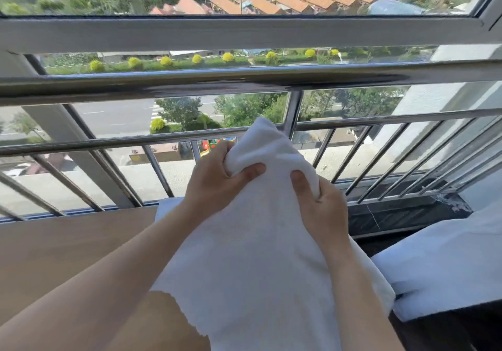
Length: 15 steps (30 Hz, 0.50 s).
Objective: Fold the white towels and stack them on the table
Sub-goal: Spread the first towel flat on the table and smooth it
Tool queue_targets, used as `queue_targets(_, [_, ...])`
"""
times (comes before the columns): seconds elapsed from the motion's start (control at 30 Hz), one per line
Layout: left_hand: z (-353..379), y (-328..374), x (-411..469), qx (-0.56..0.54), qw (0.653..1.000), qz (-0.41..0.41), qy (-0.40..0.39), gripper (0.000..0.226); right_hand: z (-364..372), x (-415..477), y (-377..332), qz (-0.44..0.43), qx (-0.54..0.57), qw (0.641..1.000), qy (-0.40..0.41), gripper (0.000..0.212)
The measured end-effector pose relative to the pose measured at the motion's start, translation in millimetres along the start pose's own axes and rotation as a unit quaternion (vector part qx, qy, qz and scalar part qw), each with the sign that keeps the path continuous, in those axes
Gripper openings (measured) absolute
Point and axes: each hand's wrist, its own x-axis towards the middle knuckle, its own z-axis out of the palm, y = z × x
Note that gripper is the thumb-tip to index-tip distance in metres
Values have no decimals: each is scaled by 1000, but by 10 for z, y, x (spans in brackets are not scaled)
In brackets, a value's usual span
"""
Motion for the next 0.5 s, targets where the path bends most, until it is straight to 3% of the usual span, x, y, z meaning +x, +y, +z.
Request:
queue_targets(0.13, [-580, 36, -315, -69, 997, 13, 33, 48, 102, -234, -633, -40, 70, 997, -20, 58])
queue_targets(0.37, [-1860, -279, -1219, -182, 977, -28, 103, 76, 671, -1048, -1715, -129, 39, 985, -107, 69])
queue_targets(0.5, [-2687, -650, -1900, -207, 969, -51, 121, 49, 1139, -1706, -2322, -190, -19, 972, -137, 62])
